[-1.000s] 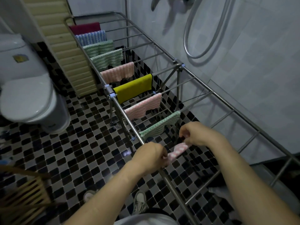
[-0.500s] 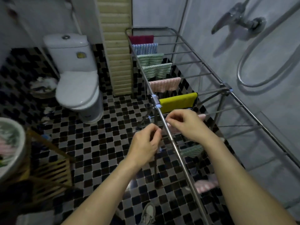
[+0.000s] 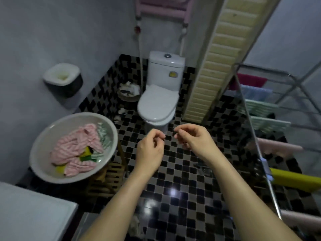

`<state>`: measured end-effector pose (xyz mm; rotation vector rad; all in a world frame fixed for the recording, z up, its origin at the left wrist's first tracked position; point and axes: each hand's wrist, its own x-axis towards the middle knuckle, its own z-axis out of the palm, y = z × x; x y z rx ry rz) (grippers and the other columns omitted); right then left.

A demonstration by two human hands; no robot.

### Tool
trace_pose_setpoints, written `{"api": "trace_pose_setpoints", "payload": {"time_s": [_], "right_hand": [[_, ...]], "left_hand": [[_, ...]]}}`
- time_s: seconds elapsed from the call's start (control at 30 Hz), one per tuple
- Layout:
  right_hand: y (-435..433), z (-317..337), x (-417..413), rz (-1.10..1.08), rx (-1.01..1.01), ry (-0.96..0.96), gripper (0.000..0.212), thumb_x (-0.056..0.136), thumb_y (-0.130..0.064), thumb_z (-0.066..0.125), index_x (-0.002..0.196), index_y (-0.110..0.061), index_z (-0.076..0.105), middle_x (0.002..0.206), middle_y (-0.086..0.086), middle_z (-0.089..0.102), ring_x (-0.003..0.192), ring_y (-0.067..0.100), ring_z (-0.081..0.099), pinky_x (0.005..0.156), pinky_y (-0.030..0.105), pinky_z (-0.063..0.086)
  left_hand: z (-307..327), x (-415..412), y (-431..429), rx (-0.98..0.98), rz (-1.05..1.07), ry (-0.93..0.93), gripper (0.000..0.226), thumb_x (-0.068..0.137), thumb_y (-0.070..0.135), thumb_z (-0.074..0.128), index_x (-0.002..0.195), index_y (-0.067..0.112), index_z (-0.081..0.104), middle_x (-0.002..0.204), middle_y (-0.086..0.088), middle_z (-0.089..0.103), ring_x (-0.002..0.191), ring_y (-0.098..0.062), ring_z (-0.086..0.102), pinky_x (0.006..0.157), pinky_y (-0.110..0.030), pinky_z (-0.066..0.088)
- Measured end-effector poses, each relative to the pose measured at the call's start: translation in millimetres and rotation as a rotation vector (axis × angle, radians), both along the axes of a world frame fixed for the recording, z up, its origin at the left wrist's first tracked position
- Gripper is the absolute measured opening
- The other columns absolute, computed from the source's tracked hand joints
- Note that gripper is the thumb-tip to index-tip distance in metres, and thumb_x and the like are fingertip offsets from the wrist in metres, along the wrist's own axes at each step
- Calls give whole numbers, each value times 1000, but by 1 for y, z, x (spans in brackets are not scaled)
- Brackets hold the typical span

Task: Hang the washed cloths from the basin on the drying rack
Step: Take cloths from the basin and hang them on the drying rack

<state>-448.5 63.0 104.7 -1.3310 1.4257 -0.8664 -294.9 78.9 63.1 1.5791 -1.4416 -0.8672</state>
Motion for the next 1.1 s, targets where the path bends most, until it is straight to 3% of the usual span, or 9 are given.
{"api": "trace_pose_setpoints", "payload": {"time_s": [0.17, 0.4, 0.57, 0.63, 0.77, 0.8, 0.93, 1.03, 1.1], "right_hand": [[-53, -24, 74, 104, 103, -42, 14, 94, -12, 59, 101, -23, 66, 91, -2, 71, 79, 12, 64, 65, 24, 50], [-122, -86, 199, 459, 269, 116, 36, 96, -16, 55, 131, -17, 55, 119, -2, 62, 107, 16, 61, 94, 36, 51], [-146, -135, 245, 569, 379, 210, 43, 93, -15, 55, 135, -14, 50, 134, 6, 55, 115, 25, 56, 100, 43, 48], [-156, -150, 258, 600, 409, 234, 43, 91, -10, 55, 134, -14, 51, 125, 7, 56, 111, 25, 56, 98, 39, 48], [-173, -182, 287, 641, 503, 214, 27, 88, 2, 55, 113, -5, 64, 85, 6, 62, 74, 15, 55, 65, 18, 45], [-176, -191, 294, 649, 528, 199, 21, 89, 2, 56, 107, -4, 66, 84, 8, 64, 76, 18, 58, 67, 17, 46], [-186, -233, 313, 628, 757, 108, 43, 90, -2, 57, 131, -16, 55, 121, 7, 63, 111, 25, 60, 100, 38, 49], [-183, -250, 326, 594, 854, 74, 34, 93, -8, 54, 120, -27, 54, 109, 6, 66, 98, 22, 59, 88, 42, 50], [-181, -253, 329, 507, 862, 40, 23, 93, -7, 57, 112, -19, 58, 92, 11, 65, 82, 23, 58, 74, 38, 53]], "left_hand": [[-17, 74, -37, 161, 155, -87, 24, 88, 9, 53, 104, 24, 63, 101, 5, 64, 87, -10, 57, 75, -22, 41], [-81, 189, -53, 418, 400, -187, 31, 90, 12, 53, 118, 16, 66, 123, -6, 65, 112, -27, 59, 91, -36, 49], [-121, 218, -63, 595, 353, -280, 40, 88, 12, 55, 127, 17, 62, 131, -10, 60, 119, -30, 55, 97, -39, 46], [-133, 223, -71, 648, 312, -366, 42, 88, 13, 55, 129, 18, 60, 135, -8, 56, 124, -28, 50, 103, -36, 41], [-164, 236, -82, 782, 222, -490, 47, 90, 16, 50, 137, 26, 51, 147, -1, 38, 131, -30, 34, 109, -36, 28], [-170, 238, -85, 801, 209, -497, 49, 90, 15, 49, 137, 28, 50, 150, 0, 33, 132, -32, 31, 111, -37, 25], [-198, 244, -90, 871, 193, -501, 57, 87, 17, 49, 140, 37, 43, 155, 3, 19, 133, -34, 24, 113, -39, 24], [-213, 244, -95, 816, 251, -513, 56, 88, 19, 48, 143, 29, 40, 153, 4, 25, 131, -33, 29, 111, -39, 29], [-215, 246, -99, 709, 392, -447, 47, 89, 19, 51, 135, 23, 53, 144, -1, 47, 122, -29, 46, 103, -36, 38]]}}
